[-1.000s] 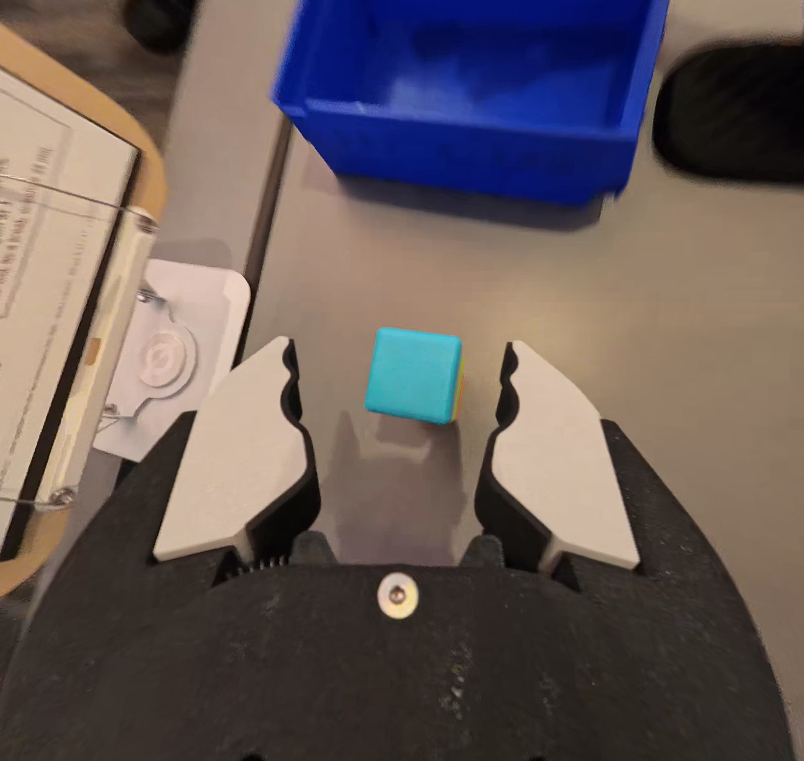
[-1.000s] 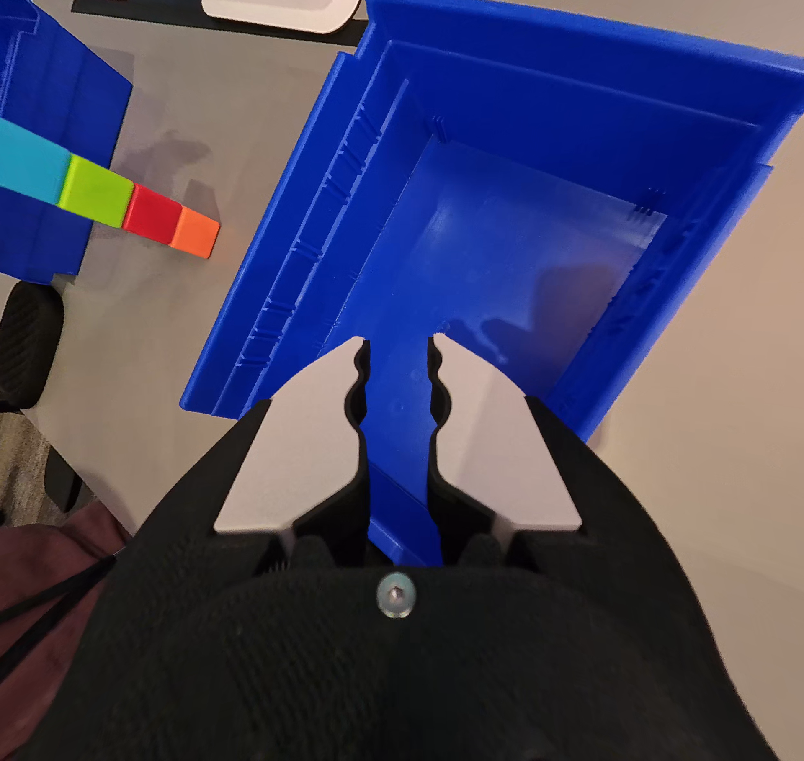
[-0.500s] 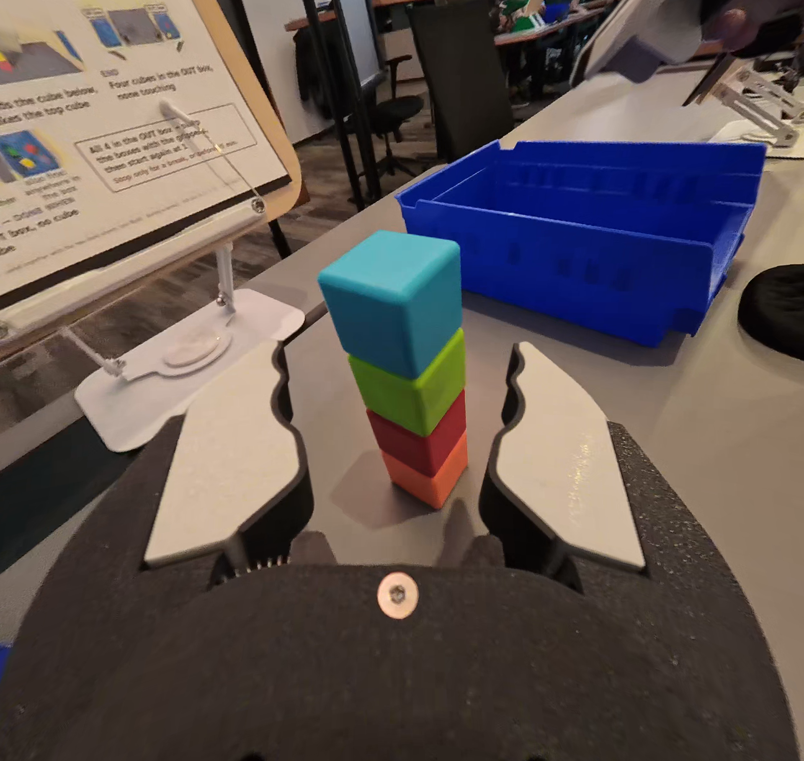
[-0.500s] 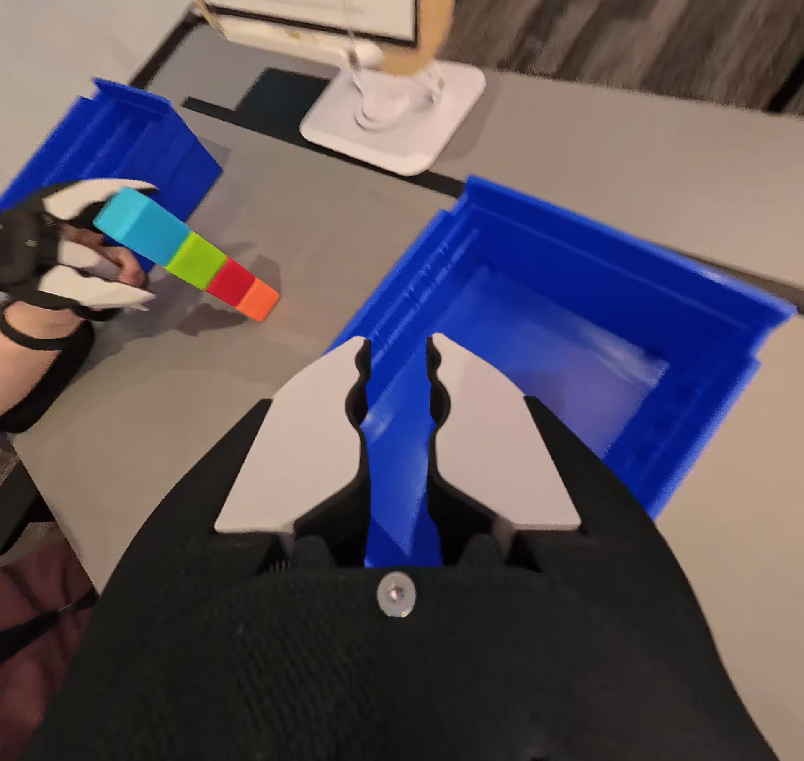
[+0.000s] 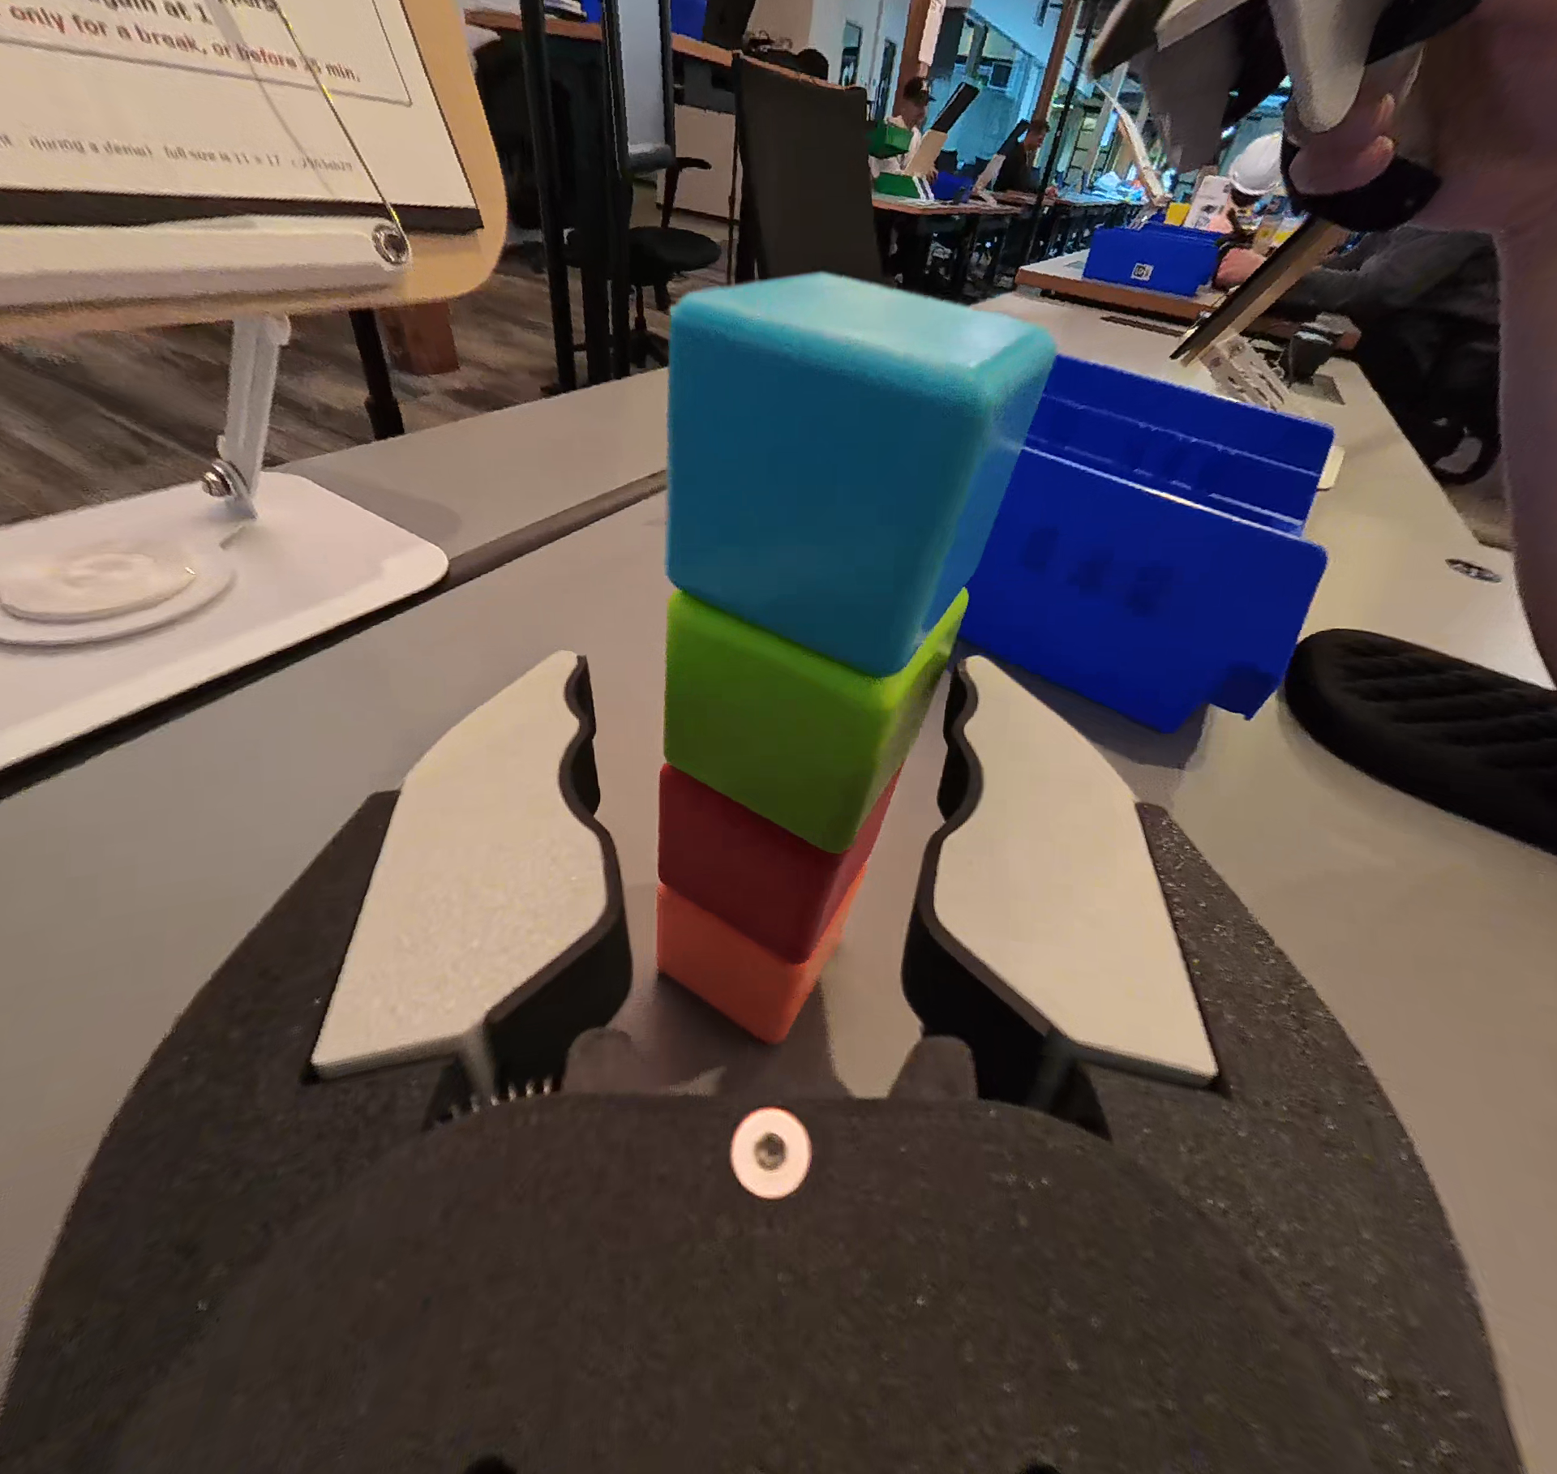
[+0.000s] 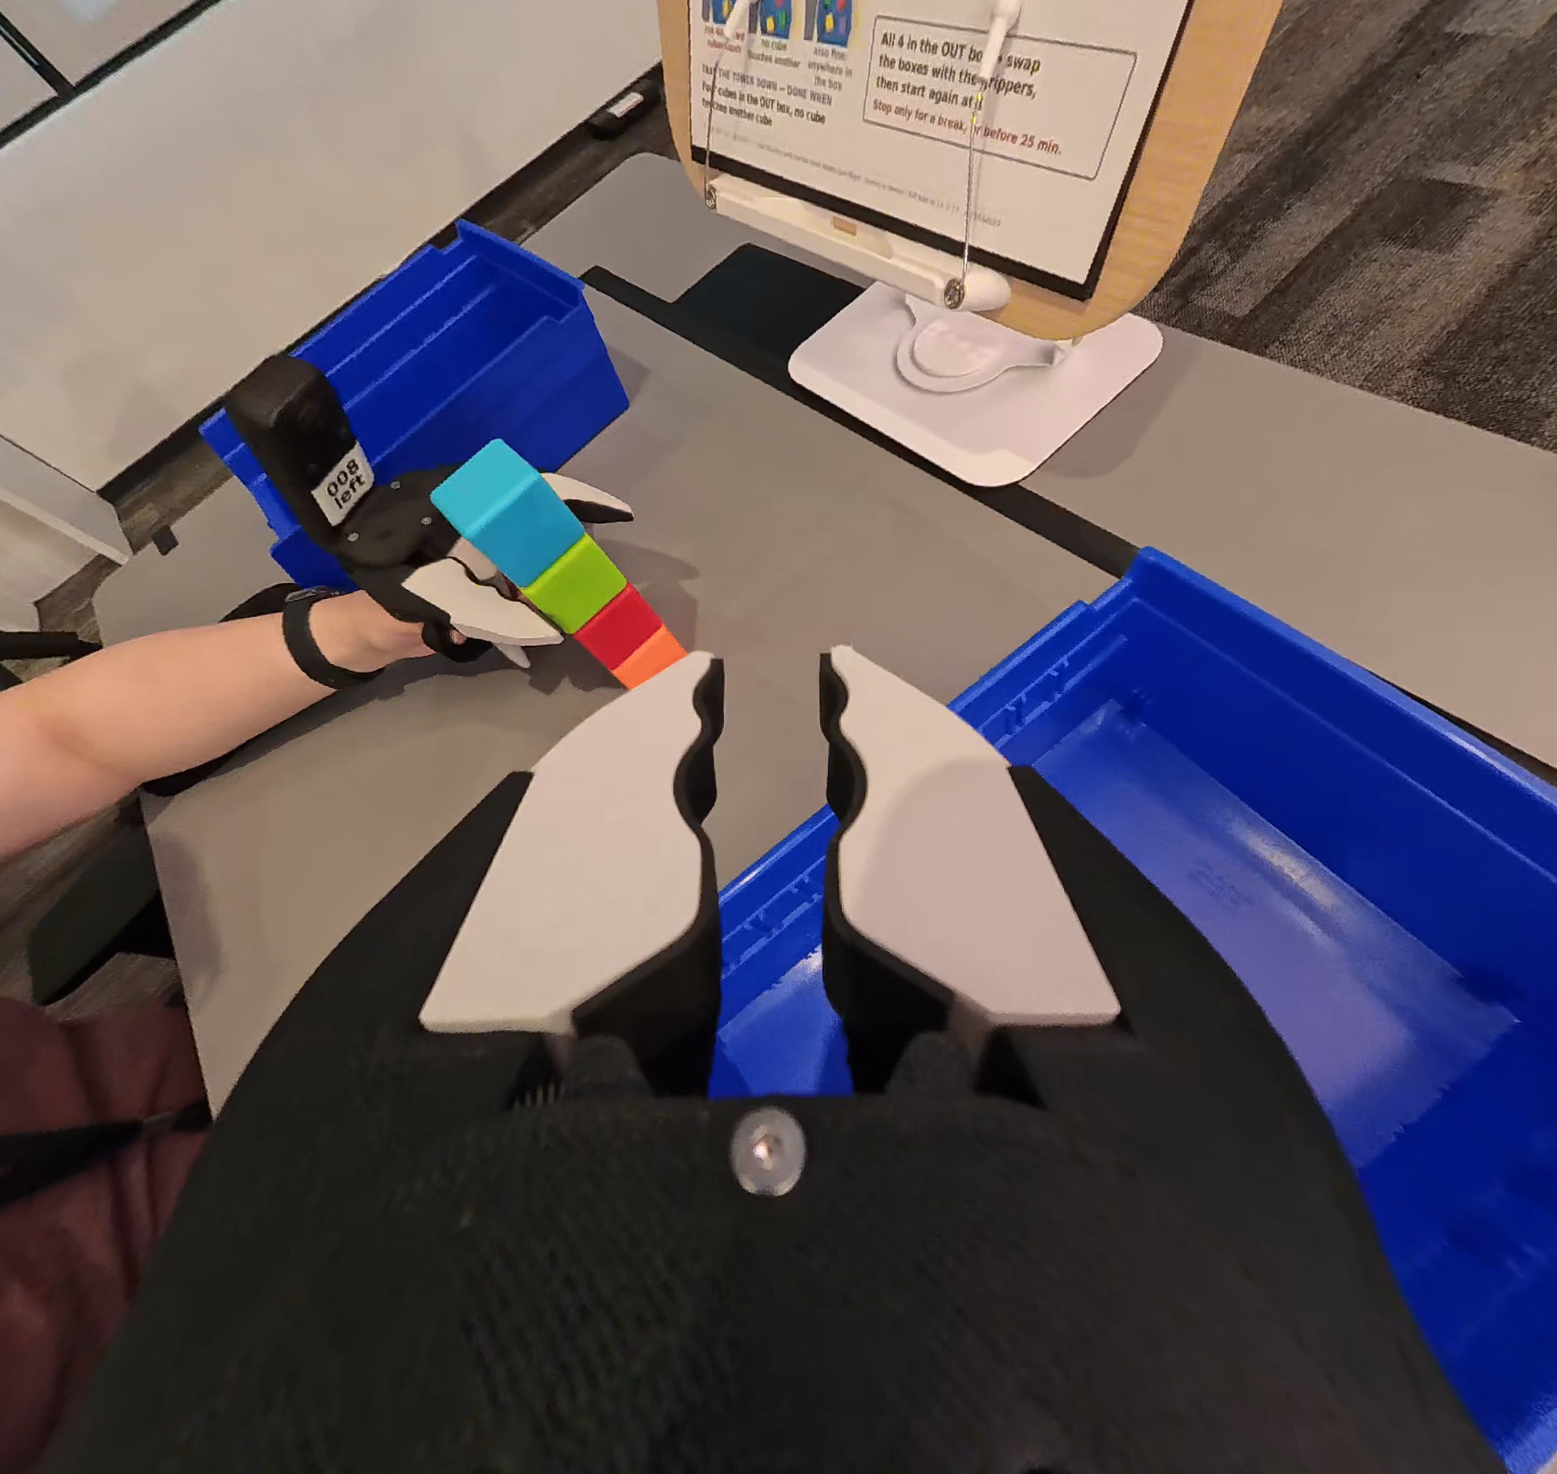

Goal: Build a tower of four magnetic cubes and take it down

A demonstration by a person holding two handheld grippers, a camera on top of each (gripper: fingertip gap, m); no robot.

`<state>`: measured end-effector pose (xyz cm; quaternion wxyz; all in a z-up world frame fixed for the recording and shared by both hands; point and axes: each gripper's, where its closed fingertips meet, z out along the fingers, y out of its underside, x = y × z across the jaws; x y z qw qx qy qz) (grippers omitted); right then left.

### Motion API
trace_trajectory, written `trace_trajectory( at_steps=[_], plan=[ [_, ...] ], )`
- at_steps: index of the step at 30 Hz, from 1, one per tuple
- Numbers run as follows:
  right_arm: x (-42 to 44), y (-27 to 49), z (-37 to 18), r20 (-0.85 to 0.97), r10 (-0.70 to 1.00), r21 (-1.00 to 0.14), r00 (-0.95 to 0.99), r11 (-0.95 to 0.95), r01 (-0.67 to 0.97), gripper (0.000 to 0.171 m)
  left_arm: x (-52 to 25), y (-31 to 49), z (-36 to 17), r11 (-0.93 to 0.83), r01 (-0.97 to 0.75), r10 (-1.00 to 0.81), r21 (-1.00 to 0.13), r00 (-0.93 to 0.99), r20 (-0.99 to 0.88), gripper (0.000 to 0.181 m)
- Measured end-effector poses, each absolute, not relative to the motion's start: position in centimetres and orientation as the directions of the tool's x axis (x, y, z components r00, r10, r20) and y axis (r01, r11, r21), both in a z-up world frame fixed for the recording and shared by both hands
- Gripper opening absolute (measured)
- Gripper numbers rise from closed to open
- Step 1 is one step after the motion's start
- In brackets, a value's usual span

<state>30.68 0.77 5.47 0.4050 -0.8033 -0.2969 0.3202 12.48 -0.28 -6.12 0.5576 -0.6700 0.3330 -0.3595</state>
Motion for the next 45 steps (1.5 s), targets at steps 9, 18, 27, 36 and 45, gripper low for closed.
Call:
trace_trajectory(
  at_steps=[9, 18, 27, 36, 45],
  plan=[
    [29.7, 1.0, 4.3, -0.285, 0.741, -0.816, 0.608, -0.521, 0.252, 0.023, 12.7, -0.8, -5.1, -0.142, 0.019, -0.887, -0.990, 0.442, 0.135, 0.064],
    [29.3, 0.8, 4.2, -0.284, 0.750, -0.812, 0.598, -0.520, 0.266, 0.023, 13.0, -1.2, -5.1, -0.097, -0.012, -0.900, -0.995, 0.428, 0.083, 0.058],
    [26.8, 0.3, 3.8, -0.289, 0.783, -0.804, 0.550, -0.511, 0.305, 0.023, 13.1, -1.9, -5.2, -0.116, -0.026, -0.915, -0.993, 0.391, 0.097, 0.057],
    [17.2, -2.8, 4.1, -0.090, 0.939, -0.863, 0.331, -0.239, 0.444, 0.051, 13.3, -4.4, -5.2, -0.110, -0.039, -0.937, -0.993, 0.338, 0.091, 0.057],
    [12.5, -7.4, 1.6, 0.094, 0.979, -0.752, 0.180, -0.048, 0.657, 0.055, 13.9, -6.3, -5.3, -0.112, -0.065, -0.962, -0.992, 0.259, 0.092, 0.057]
  ],
)
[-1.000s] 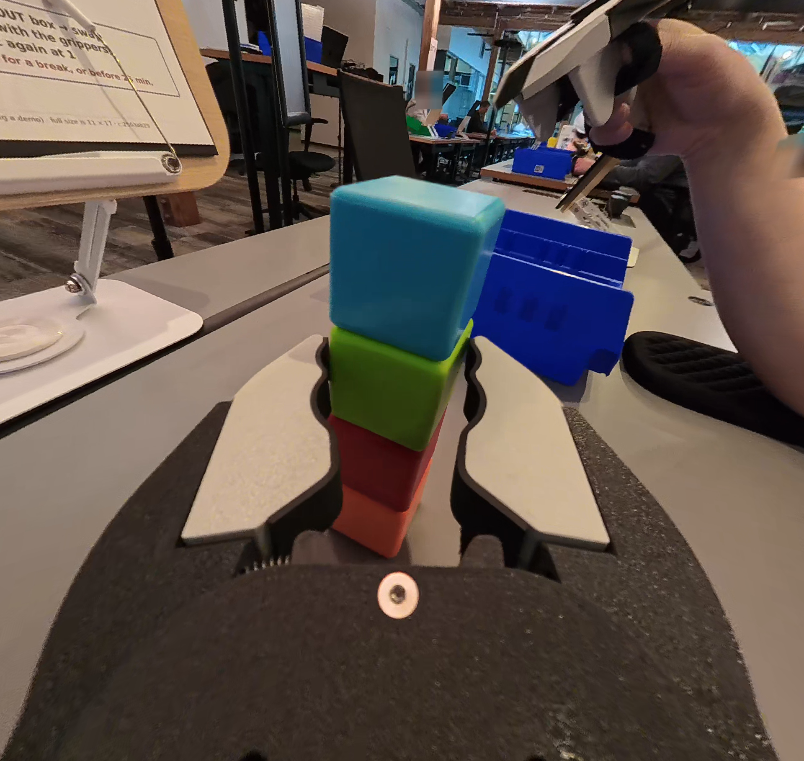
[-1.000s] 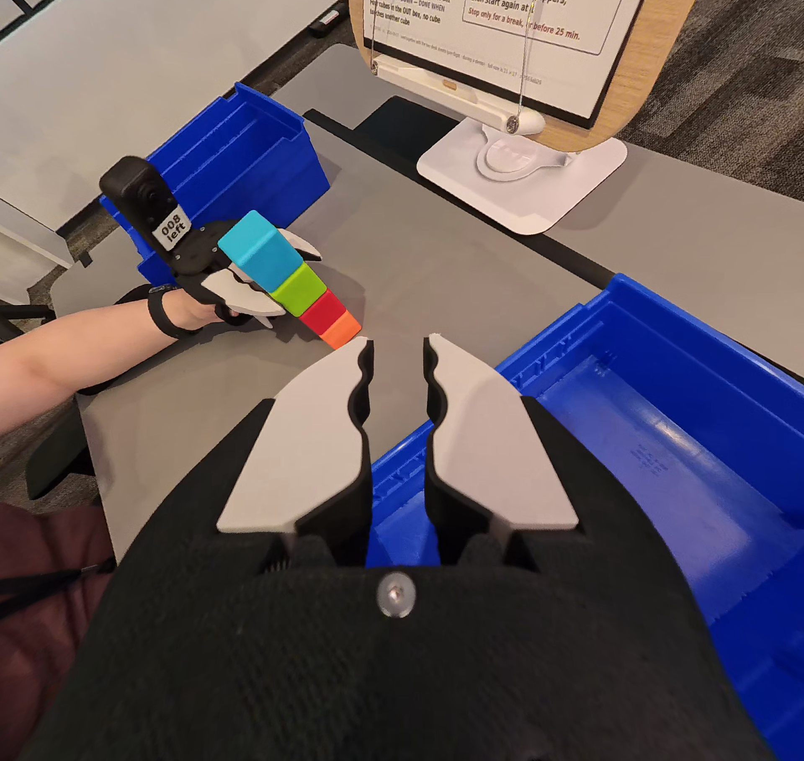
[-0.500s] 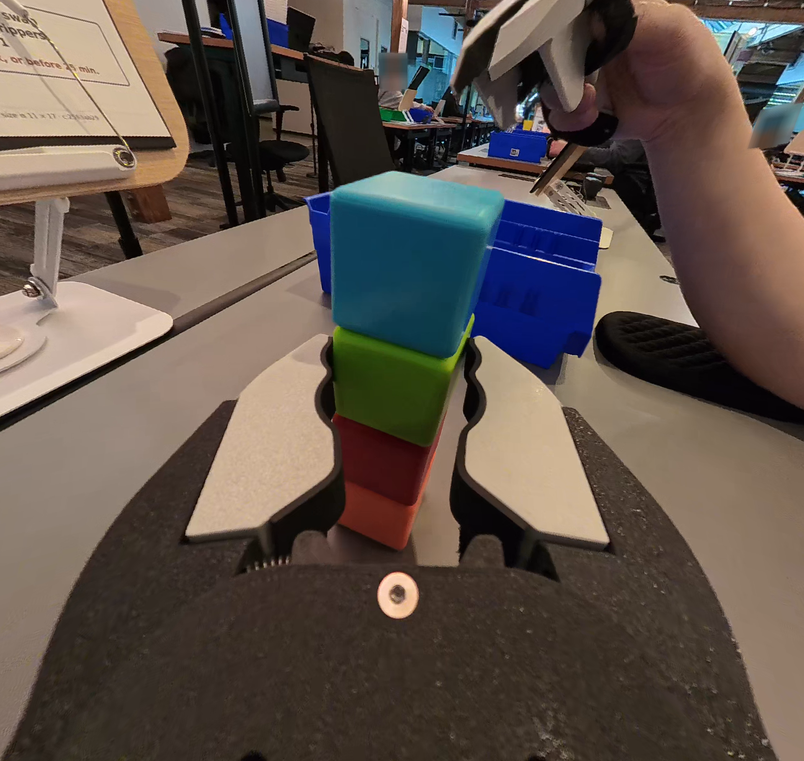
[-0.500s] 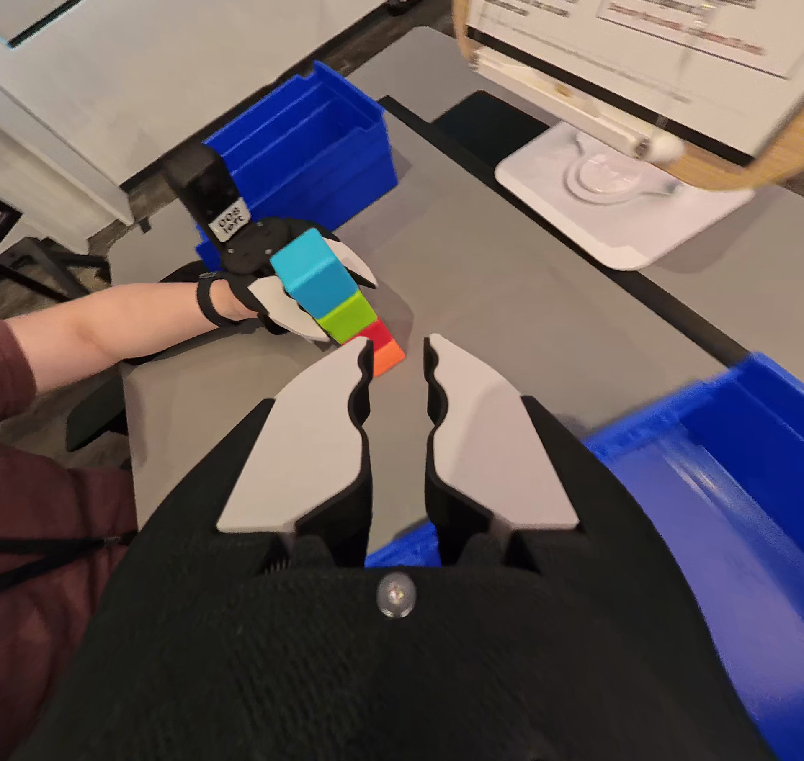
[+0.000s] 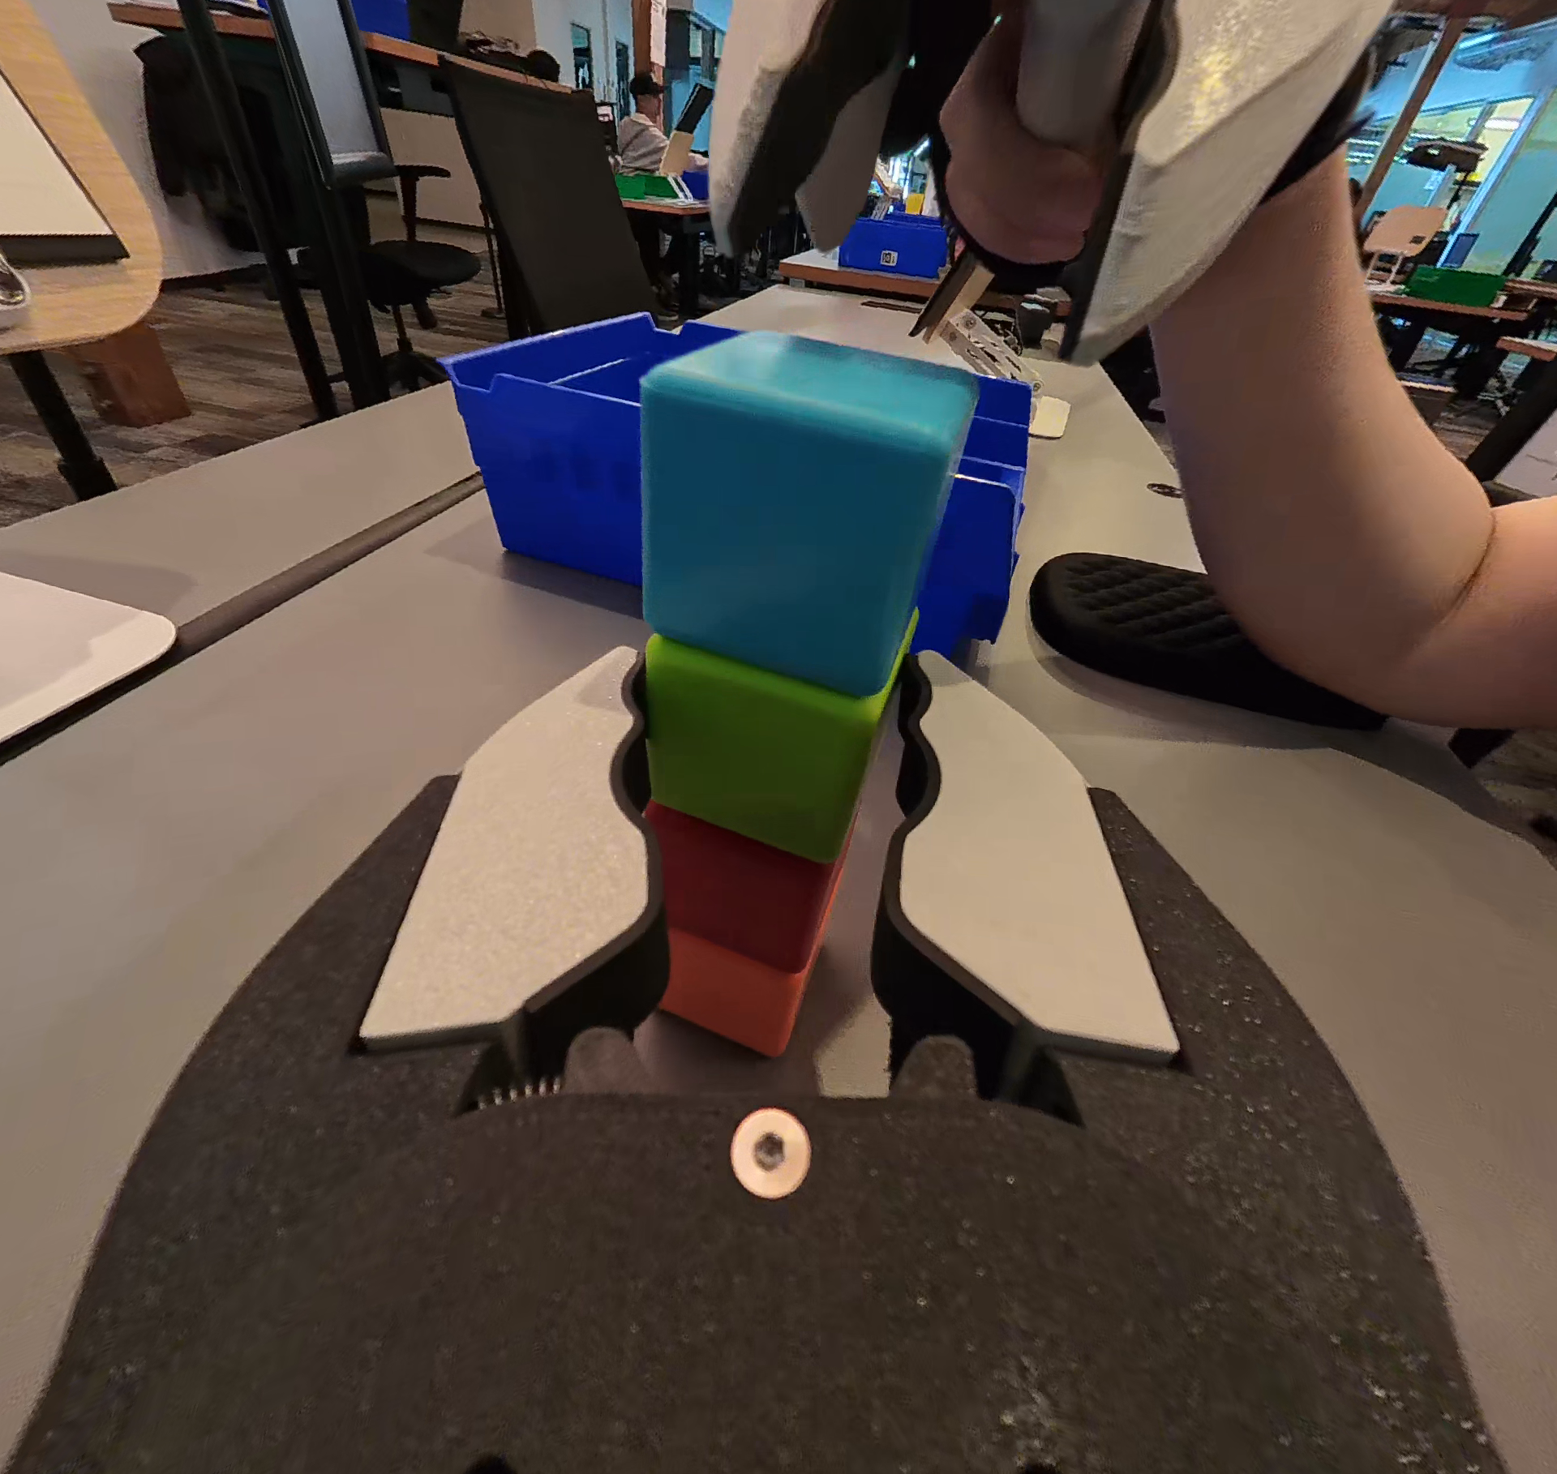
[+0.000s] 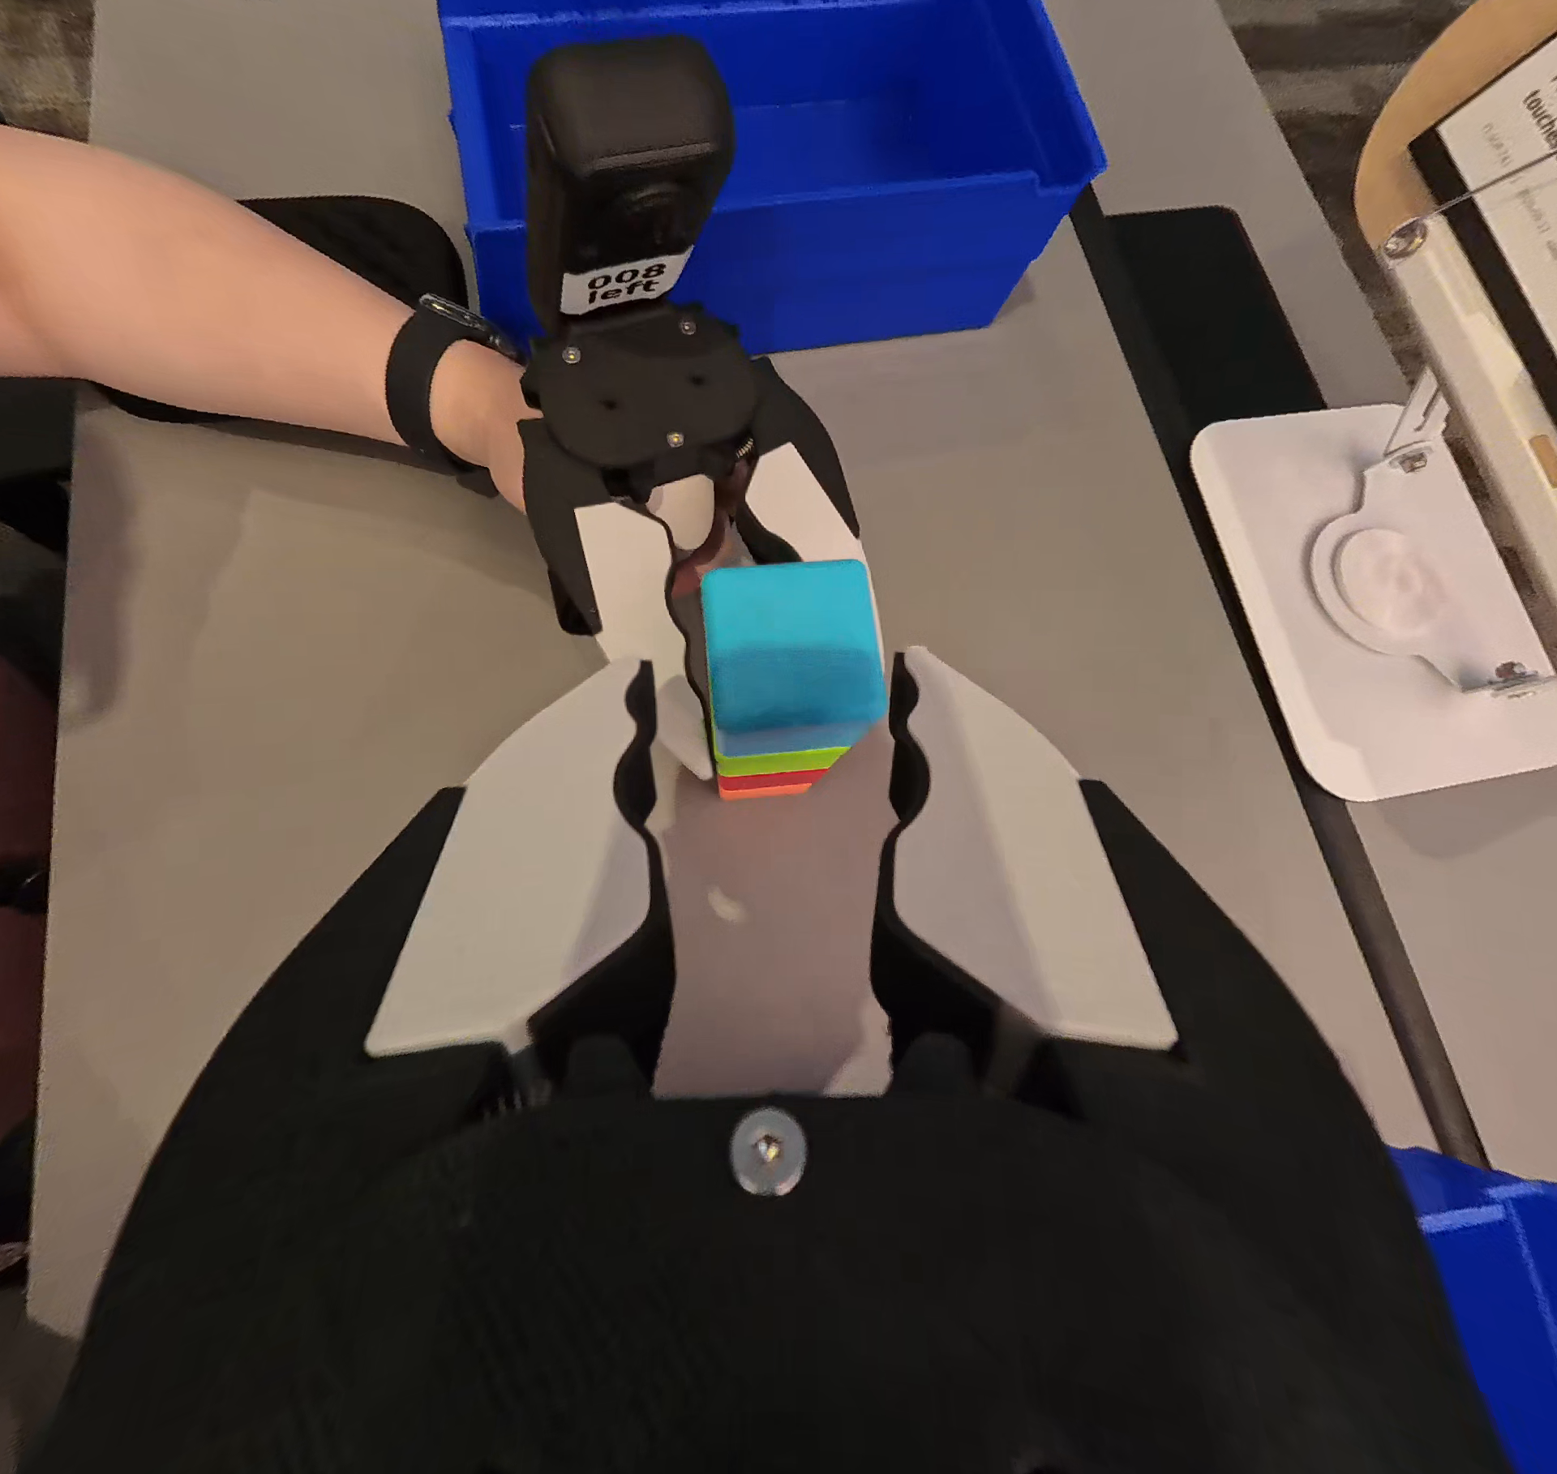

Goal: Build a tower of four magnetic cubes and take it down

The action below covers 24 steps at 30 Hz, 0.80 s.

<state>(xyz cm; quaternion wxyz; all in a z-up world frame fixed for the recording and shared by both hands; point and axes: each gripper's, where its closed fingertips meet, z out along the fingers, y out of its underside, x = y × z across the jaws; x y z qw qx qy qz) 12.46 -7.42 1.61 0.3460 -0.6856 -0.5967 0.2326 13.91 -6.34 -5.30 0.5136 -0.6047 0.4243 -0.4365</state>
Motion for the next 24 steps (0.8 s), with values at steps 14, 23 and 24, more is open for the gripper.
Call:
trace_trajectory(
  at_steps=[14, 23, 24],
  plan=[
    [11.6, -6.7, -2.2, 0.095, 0.982, -0.655, 0.165, -0.063, 0.753, 0.058, 14.5, -6.9, -5.3, -0.110, -0.062, -0.963, -0.992, 0.254, 0.091, 0.056],
    [11.6, -6.7, -2.6, 0.078, 0.980, -0.630, 0.182, -0.093, 0.771, 0.051, 14.5, -6.8, -5.3, -0.120, -0.060, -0.962, -0.991, 0.252, 0.101, 0.056],
    [11.6, -6.7, -2.5, 0.067, 0.981, -0.636, 0.184, -0.100, 0.765, 0.051, 14.4, -6.8, -5.3, -0.123, -0.061, -0.962, -0.991, 0.252, 0.104, 0.056]
  ],
)
